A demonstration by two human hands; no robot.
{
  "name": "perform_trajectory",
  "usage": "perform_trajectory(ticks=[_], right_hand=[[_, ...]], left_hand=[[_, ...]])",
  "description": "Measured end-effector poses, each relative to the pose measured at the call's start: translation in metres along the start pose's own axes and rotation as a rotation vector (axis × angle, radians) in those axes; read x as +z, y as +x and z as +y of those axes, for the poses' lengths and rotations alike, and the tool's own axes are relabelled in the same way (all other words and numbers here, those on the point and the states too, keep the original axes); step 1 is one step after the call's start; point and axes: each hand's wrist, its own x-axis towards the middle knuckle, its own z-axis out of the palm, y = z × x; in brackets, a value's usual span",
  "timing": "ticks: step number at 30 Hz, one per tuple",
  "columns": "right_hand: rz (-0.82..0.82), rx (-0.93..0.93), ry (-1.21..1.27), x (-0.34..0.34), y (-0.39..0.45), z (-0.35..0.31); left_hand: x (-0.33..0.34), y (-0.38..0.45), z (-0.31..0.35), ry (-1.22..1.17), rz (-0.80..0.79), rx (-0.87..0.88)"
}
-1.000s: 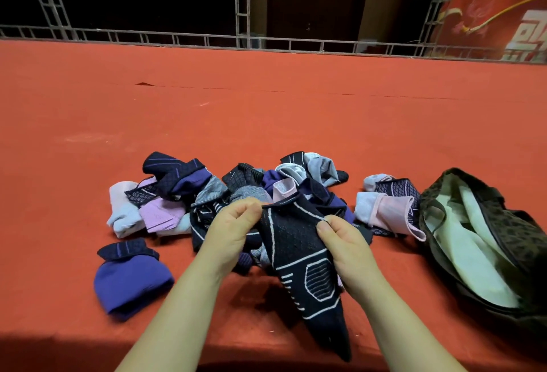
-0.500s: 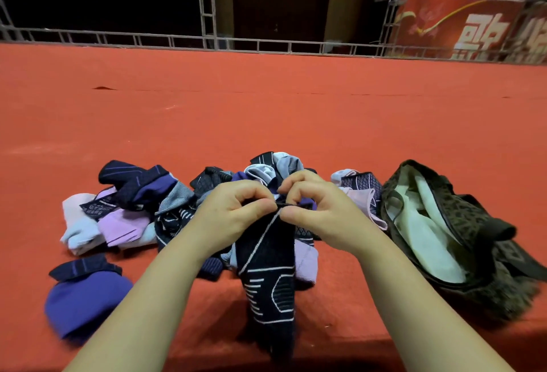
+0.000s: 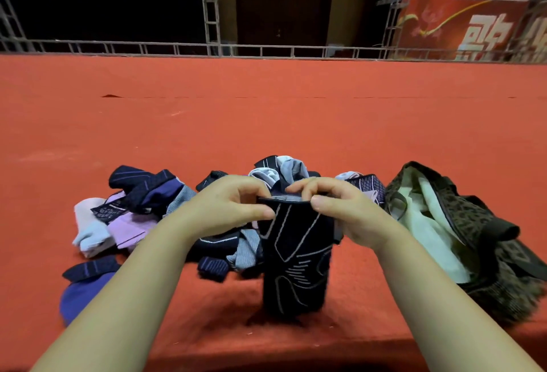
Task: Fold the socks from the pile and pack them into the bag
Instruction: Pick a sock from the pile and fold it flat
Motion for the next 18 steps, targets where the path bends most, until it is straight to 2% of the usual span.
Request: perform_trajectory(ticks=[2, 3, 5, 8, 11, 13, 15, 18], right_hand=[[0.018, 0.009, -0.279, -0.005, -0.003, -0.008], [0.043, 0.015, -0.331, -0.009, -0.003, -0.012], [0.113, 0.02, -0.342, -0.02, -0.002, -0.015], [0.166, 0.015, -0.359, -0.039, 0.007, -0.016], [0.175, 0.04, -0.502, -0.067, 0.015, -0.026], [0.283, 0.003, -0.579, -0.087, 0.015, -0.038], [0.36, -0.056, -0.549, -0.102, 0.01, -0.048], [0.386, -0.08, -0.425, -0.105, -0.01, -0.049]], left_hand=[[0.001, 0.005, 0.004, -0.016, 0.08, 0.012], [0.001, 0.009, 0.006, -0.06, 0.115, 0.022], [0.0, 0.019, 0.01, -0.128, 0.17, 0.029], [0.004, 0.045, 0.016, -0.08, 0.171, -0.009], [0.013, 0.077, 0.027, -0.112, 0.191, 0.008], [0.019, 0.098, 0.036, -0.195, 0.212, 0.031], [0.025, 0.114, 0.042, -0.254, 0.208, 0.08], [0.048, 0.121, 0.041, -0.294, 0.104, 0.137]])
